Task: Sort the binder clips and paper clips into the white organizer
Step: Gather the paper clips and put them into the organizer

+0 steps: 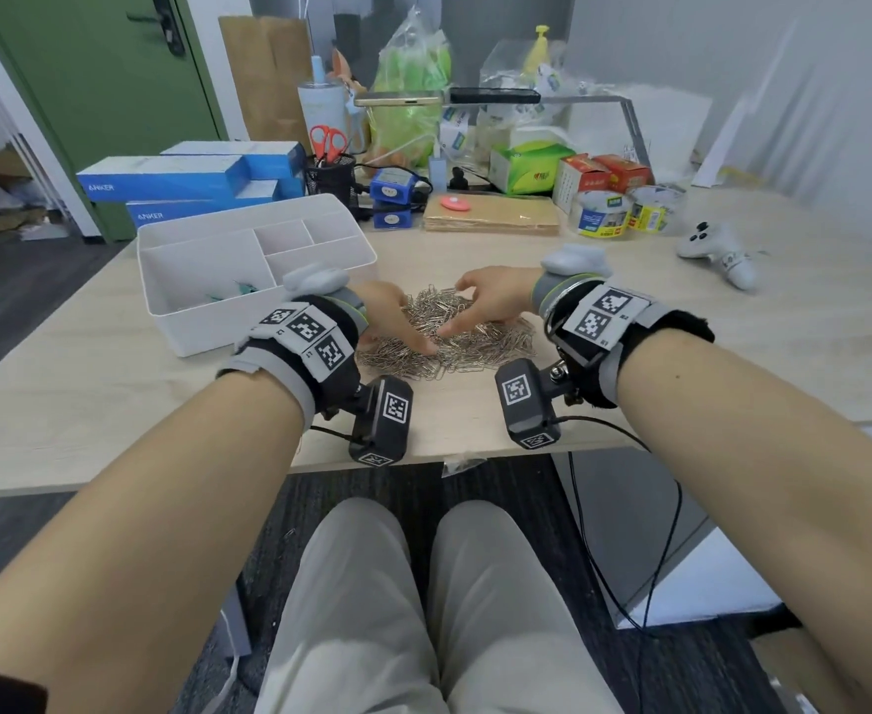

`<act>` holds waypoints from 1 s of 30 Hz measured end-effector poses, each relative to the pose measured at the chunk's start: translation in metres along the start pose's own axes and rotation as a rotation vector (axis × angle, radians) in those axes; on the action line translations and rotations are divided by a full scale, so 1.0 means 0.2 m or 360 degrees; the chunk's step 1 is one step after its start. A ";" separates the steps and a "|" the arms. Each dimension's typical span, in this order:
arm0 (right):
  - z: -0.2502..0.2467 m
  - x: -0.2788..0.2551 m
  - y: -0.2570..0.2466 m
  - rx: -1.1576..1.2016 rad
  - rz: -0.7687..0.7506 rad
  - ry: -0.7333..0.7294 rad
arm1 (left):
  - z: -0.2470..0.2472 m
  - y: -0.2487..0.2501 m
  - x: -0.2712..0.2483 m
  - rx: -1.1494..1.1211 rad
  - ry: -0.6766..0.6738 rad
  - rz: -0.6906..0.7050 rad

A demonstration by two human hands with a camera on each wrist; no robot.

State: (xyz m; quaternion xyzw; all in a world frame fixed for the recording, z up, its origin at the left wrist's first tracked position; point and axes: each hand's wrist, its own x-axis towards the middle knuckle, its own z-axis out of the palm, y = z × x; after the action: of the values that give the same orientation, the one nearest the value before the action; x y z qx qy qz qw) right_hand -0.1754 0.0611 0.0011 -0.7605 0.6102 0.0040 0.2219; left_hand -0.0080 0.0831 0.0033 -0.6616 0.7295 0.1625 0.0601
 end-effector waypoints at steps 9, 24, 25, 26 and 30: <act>0.02 0.05 -0.07 0.0003 -0.0186 0.0118 | 0.01 0.04 0.04 -0.0115 0.0157 0.0087; 0.04 0.05 -0.07 0.0311 -0.0203 0.0298 | 0.05 0.07 0.04 -0.0730 0.0312 0.0124; 0.04 0.05 -0.07 0.0317 -0.0200 0.0331 | 0.05 0.06 0.04 -0.0798 0.0320 0.0113; 0.03 0.05 -0.07 0.0328 -0.0199 0.0363 | 0.05 0.06 0.04 -0.0858 0.0332 0.0104; 0.00 0.05 -0.08 0.0350 -0.0226 0.0433 | 0.03 0.04 0.04 -0.1034 0.0362 0.0105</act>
State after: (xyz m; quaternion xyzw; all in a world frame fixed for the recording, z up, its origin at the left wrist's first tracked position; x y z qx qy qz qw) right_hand -0.1577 0.0550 0.0042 -0.7663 0.5762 -0.1813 0.2189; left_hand -0.0167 0.0772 -0.0038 -0.6361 0.6628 0.3134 -0.2407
